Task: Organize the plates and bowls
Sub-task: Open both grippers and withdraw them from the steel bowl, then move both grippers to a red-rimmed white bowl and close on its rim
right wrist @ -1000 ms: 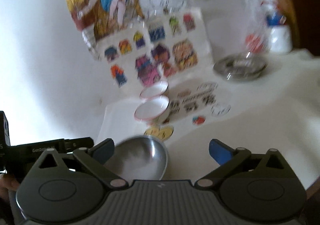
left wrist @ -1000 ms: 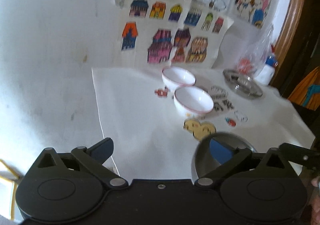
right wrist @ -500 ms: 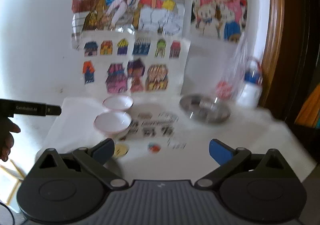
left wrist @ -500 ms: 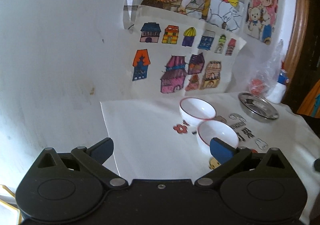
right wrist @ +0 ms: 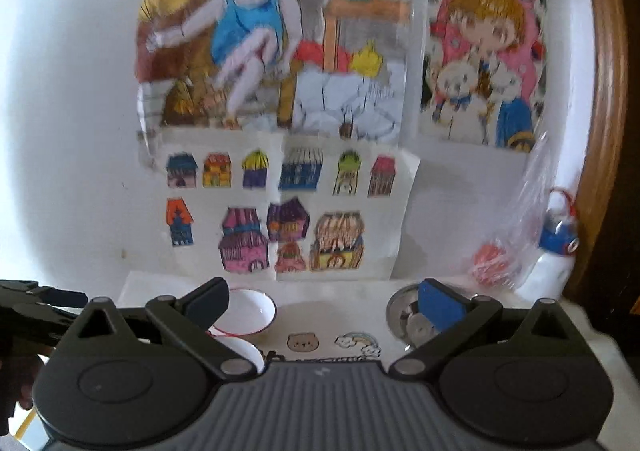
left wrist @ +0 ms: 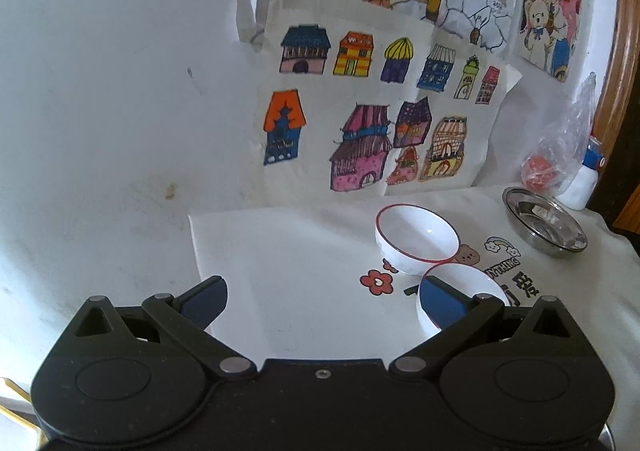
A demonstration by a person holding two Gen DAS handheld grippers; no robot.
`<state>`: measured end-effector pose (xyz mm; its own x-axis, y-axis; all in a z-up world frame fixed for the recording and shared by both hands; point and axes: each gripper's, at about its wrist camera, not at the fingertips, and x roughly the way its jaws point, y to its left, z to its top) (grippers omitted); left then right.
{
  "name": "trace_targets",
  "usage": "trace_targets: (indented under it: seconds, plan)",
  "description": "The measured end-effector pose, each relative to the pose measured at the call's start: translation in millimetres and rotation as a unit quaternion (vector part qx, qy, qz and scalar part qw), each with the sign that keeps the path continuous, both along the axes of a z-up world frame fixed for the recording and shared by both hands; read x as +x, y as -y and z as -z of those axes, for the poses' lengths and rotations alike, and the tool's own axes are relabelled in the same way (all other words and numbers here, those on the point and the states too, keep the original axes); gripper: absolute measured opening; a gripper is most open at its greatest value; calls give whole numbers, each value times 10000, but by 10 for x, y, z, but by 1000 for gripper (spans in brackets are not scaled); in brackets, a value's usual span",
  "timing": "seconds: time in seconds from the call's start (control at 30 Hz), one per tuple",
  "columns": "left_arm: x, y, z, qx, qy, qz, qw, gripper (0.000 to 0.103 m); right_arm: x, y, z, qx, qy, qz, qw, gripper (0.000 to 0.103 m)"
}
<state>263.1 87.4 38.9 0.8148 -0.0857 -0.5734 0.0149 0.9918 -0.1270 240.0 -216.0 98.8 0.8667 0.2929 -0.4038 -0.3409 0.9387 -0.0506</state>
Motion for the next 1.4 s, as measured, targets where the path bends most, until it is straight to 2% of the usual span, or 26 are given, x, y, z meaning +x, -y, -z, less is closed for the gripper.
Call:
trace_targets:
  seconds: [0.27,0.5,0.63,1.07,1.3,1.4]
  plan:
    - [254,57,163,-446,-312,-75,9985,102,429,-131,550,-47,-914,-97,9958,103]
    - [391,271,289,-470,-597,45,9971,102,591,-232,940,-226,-1601,-154,9867,103]
    - [450,346,361,-509,-799,108,9954,102,615,-282,1054,-427,-1638,-130,9855,103]
    - [491,389,423,-655,-963,256,9929,102,619,-329,1125,-363,-1601,-310,9859,102]
    - [467,399,413,-755,-919,388,9921,94,605,-318,1126,-119,-1673,-527,9844,85]
    - [467,407,414,-824,-916,444,9914,89,598,-333,1128,-66,-1690,-585,9839,84]
